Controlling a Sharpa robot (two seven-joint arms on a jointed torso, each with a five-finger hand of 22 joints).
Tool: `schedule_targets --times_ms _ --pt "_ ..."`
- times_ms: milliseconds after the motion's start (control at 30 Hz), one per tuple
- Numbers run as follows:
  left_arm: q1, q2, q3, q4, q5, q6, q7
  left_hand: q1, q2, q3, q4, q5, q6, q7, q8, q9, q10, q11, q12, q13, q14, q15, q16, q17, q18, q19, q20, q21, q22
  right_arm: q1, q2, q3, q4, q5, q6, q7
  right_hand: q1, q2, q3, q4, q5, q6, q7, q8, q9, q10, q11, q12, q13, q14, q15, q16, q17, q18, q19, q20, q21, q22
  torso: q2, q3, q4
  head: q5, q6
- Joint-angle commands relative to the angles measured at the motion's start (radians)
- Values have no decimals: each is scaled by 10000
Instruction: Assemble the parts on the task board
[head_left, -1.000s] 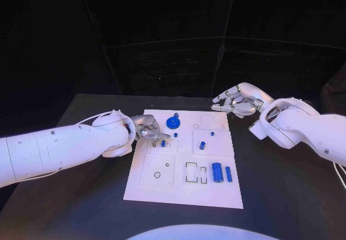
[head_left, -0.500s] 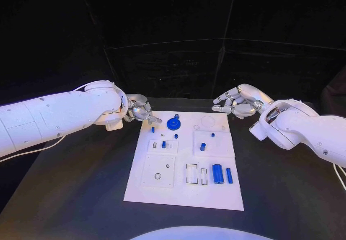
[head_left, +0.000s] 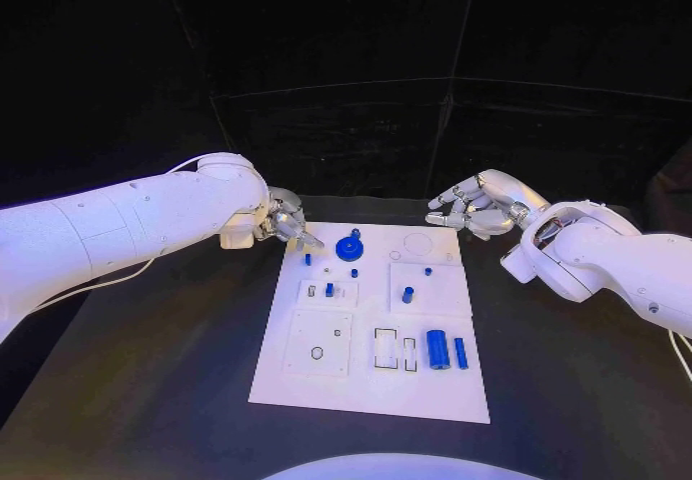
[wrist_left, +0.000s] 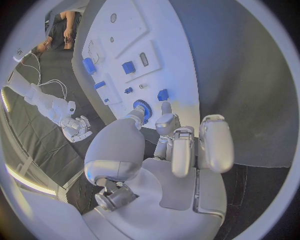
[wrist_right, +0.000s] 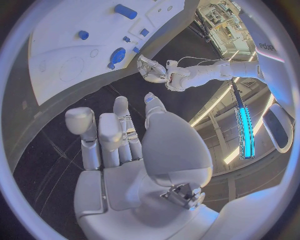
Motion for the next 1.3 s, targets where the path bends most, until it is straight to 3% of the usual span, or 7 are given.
schedule_targets --times_ms 33,467,900,1300 --pt "-41 176 4 -251 -372 10 -23 5 135 -102 6 -59 95 -23 21 -13 71 -55 86 35 1053 22 33 2635 78 29 42 48 42 12 21 6 10 36 3 98 -45 35 -47 17 32 -59 26 32 -10 -52 18 -58 -10 -52 34 -45 -3 163 -49 16 -33 -11 3 -3 -11 16 1" --pt "-220 568 3 -795 -580 368 -79 76 250 -232 58 -46 209 -68 101 -2 117 -91 148 88 1053 -6 33 2635 59 69 19 114 147 6 56 6 -8 36 15 104 -45 35 -47 17 32 -59 26 32 -10 -52 18 -58 -10 -52 34 -45 -3 163 -49 16 -33 -11 -4 -1 9 10 -35" --pt "-277 599 4 -894 -599 606 -106 249 374 -321 26 -33 300 -114 199 36 168 -131 213 145 1053 -38 33 2635 42 102 -10 171 237 3 80 6 -32 36 35 112 -24 52 -50 16 58 -61 26 33 -10 -55 17 -57 -16 -47 33 -51 -1 164 -46 15 -42 -20 -12 -3 16 21 -90" --pt "-309 571 5 -737 -595 340 -85 725 589 -290 -216 -7 302 -152 307 98 222 -168 297 218 1053 -71 33 2635 28 126 -46 210 312 2 100 6 -47 40 49 122 -13 73 -53 22 77 -60 25 36 -9 -56 16 -55 -21 -43 32 -54 3 165 -45 15 -50 -30 -16 7 14 24 -122"
